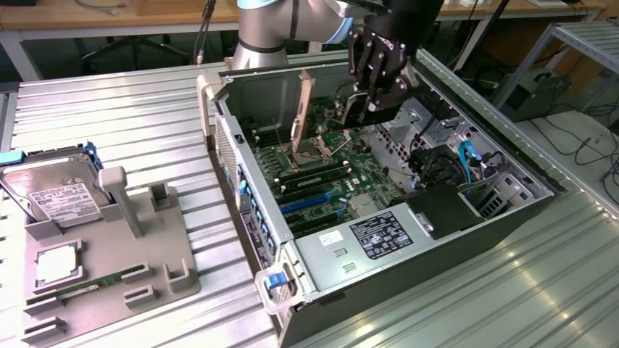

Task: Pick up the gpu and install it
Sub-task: 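Insert the gpu into the slot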

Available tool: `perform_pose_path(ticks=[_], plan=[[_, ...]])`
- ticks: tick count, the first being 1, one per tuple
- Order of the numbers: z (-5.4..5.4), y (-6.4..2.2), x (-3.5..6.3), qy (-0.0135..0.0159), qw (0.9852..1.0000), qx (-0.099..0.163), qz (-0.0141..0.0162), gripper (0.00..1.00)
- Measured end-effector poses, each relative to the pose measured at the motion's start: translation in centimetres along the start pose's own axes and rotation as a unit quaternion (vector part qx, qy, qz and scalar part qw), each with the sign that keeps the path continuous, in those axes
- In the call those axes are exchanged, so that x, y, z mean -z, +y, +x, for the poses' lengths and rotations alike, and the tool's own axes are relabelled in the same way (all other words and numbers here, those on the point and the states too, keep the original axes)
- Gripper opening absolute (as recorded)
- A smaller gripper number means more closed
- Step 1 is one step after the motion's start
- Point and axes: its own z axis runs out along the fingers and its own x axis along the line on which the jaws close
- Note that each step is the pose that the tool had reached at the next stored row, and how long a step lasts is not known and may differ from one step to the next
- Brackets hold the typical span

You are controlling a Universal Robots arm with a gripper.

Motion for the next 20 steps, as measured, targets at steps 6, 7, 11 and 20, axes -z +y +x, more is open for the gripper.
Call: perform_pose_path(ticks=[6,7,11,20], plan=[[0.0,0.0,-0.48,0.0,1.0,0.0,0.0001,0.27],[0.0,0.0,-0.55,0.0,1.0,0.0,0.0001,0.27],[0.0,0.0,-0.8,0.0,1.0,0.0,0.0002,0.27],[0.0,-0.01,-1.33,0.0,1.0,0.0,0.0003,0.27]])
